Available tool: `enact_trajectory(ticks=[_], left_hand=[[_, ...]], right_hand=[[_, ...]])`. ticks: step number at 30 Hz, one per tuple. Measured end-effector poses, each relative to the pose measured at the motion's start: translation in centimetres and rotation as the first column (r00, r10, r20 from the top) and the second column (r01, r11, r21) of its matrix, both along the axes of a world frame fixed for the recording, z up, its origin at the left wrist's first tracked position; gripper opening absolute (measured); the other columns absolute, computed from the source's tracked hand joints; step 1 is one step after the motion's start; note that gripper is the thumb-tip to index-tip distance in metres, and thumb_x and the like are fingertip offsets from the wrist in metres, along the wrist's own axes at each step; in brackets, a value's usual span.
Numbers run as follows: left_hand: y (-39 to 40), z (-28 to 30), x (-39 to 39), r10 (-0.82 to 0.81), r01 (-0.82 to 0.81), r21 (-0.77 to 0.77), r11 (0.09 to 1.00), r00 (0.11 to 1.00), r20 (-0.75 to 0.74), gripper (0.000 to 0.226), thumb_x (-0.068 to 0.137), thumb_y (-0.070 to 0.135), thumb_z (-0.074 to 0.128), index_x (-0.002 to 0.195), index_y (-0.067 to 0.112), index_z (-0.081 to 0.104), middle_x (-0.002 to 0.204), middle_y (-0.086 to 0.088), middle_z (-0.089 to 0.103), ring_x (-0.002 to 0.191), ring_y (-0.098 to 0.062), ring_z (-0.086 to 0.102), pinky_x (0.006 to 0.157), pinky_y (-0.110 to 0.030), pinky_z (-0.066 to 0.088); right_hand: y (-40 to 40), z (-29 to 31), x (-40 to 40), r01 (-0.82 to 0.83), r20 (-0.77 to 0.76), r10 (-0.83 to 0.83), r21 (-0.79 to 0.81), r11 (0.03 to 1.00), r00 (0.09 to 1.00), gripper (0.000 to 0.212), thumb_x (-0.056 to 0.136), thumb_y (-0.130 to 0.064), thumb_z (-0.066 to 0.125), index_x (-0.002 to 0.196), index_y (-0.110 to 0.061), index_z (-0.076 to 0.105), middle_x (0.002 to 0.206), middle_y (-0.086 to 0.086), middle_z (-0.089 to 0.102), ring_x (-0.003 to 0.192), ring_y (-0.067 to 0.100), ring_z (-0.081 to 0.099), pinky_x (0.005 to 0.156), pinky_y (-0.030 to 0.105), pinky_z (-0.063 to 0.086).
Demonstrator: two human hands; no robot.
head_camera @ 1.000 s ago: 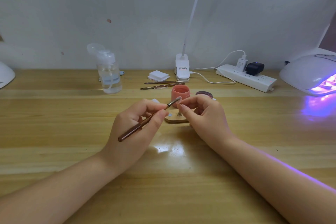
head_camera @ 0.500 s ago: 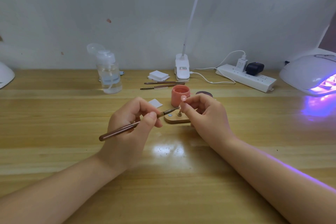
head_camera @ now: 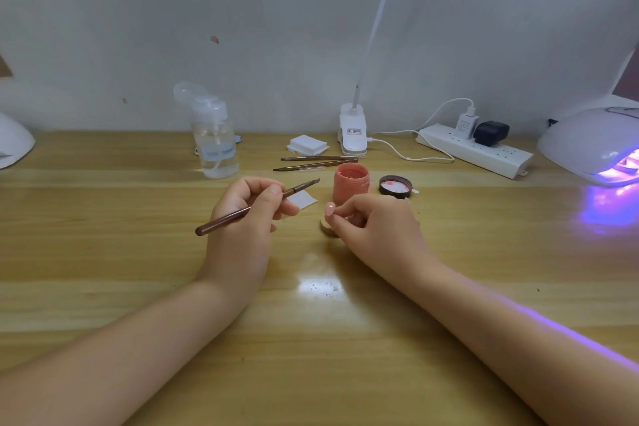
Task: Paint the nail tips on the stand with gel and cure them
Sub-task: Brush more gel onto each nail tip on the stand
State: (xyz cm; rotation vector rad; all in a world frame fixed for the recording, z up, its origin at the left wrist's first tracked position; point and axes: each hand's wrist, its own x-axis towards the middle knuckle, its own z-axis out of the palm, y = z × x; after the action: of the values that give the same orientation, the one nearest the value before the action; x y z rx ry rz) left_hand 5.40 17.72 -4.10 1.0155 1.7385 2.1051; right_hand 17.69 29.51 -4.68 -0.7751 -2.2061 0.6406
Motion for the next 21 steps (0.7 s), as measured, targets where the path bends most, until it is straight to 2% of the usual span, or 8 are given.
enact_trajectory(ticks=[2, 4, 5, 8, 11, 16, 18, 21], left_hand=[[0.0, 0.1, 0.1, -0.009, 0.008, -0.005, 1.0, 1.0, -0.009, 0.013, 0.096, 0.015, 0.054, 0.086, 0.017, 0.062, 0.071, 0.004, 0.072, 0.078, -0.014, 0.064, 0.069, -0.031, 0.045], [-0.1, 0.1, 0.3, -0.019, 0.019, -0.003, 1.0, 0.999, -0.029, 0.01, 0.092, 0.02, 0.055, 0.085, 0.018, 0.062, 0.071, 0.004, 0.072, 0.077, -0.013, 0.064, 0.067, -0.03, 0.046], [-0.2, 0.1, 0.4, -0.024, 0.024, -0.001, 1.0, 0.999, -0.041, 0.01, 0.09, 0.023, 0.055, 0.085, 0.018, 0.062, 0.071, 0.004, 0.072, 0.077, -0.012, 0.064, 0.066, -0.029, 0.047], [-0.4, 0.2, 0.5, -0.028, 0.028, -0.001, 1.0, 0.998, -0.051, 0.014, 0.086, 0.028, 0.054, 0.085, 0.017, 0.062, 0.071, 0.004, 0.071, 0.075, -0.01, 0.065, 0.066, -0.029, 0.048], [-0.5, 0.2, 0.4, -0.031, 0.031, -0.002, 1.0, 0.998, -0.051, 0.01, 0.091, 0.021, 0.055, 0.086, 0.017, 0.062, 0.071, 0.004, 0.071, 0.073, -0.008, 0.065, 0.067, -0.032, 0.047], [-0.4, 0.3, 0.6, -0.039, 0.039, -0.004, 0.999, 0.998, -0.042, 0.014, 0.083, 0.029, 0.053, 0.085, 0.018, 0.062, 0.071, 0.004, 0.071, 0.072, -0.008, 0.065, 0.065, -0.029, 0.048], [-0.4, 0.3, 0.6, -0.038, 0.038, -0.007, 0.999, 0.998, -0.047, 0.009, 0.089, 0.023, 0.057, 0.085, 0.018, 0.062, 0.071, 0.004, 0.071, 0.072, -0.008, 0.065, 0.065, -0.028, 0.048], [-0.4, 0.2, 0.6, -0.028, 0.027, -0.017, 1.0, 0.997, -0.071, 0.016, 0.097, 0.01, 0.054, 0.085, 0.017, 0.062, 0.07, 0.004, 0.071, 0.072, -0.008, 0.063, 0.063, -0.024, 0.049]], right_hand=[[0.1, -0.1, 0.0, 0.041, 0.111, -0.046, 0.051, 0.998, 0.993, 0.018, 0.087, -0.039, 0.065, 0.082, -0.025, 0.076, 0.06, -0.012, 0.056, 0.062, 0.006, 0.051, 0.053, 0.017, 0.031], [0.1, -0.1, 0.1, 0.064, 0.159, -0.075, 0.073, 0.995, 0.984, 0.018, 0.087, -0.039, 0.064, 0.088, -0.026, 0.076, 0.068, -0.01, 0.06, 0.076, 0.014, 0.058, 0.06, 0.028, 0.036], [0.0, -0.1, 0.1, 0.065, 0.163, -0.077, 0.076, 0.995, 0.984, 0.018, 0.087, -0.039, 0.064, 0.089, -0.026, 0.076, 0.068, -0.01, 0.058, 0.08, 0.017, 0.059, 0.061, 0.028, 0.036], [-0.2, 0.0, 0.6, 0.08, 0.163, -0.099, 0.117, 0.99, 0.982, 0.02, 0.085, -0.041, 0.064, 0.083, -0.025, 0.075, 0.074, -0.008, 0.065, 0.082, 0.015, 0.062, 0.062, 0.026, 0.037], [0.2, 0.3, 1.5, 0.131, 0.207, -0.172, 0.201, 0.971, 0.963, 0.023, 0.084, -0.045, 0.061, 0.08, -0.024, 0.072, 0.074, -0.007, 0.068, 0.077, 0.016, 0.063, 0.061, 0.027, 0.045], [0.7, 0.2, 1.7, 0.144, 0.301, -0.245, 0.322, 0.936, 0.921, 0.028, 0.093, -0.042, 0.05, 0.093, -0.024, 0.071, 0.082, -0.005, 0.068, 0.083, 0.021, 0.062, 0.062, 0.028, 0.048], [0.7, 0.1, 1.5, 0.132, 0.32, -0.239, 0.322, 0.937, 0.917, 0.029, 0.095, -0.042, 0.046, 0.099, -0.026, 0.07, 0.087, -0.006, 0.068, 0.087, 0.02, 0.061, 0.062, 0.028, 0.045], [0.9, 0.1, 1.4, 0.122, 0.325, -0.217, 0.288, 0.95, 0.92, 0.028, 0.096, -0.042, 0.046, 0.101, -0.028, 0.071, 0.088, -0.006, 0.068, 0.088, 0.02, 0.06, 0.062, 0.029, 0.043]])
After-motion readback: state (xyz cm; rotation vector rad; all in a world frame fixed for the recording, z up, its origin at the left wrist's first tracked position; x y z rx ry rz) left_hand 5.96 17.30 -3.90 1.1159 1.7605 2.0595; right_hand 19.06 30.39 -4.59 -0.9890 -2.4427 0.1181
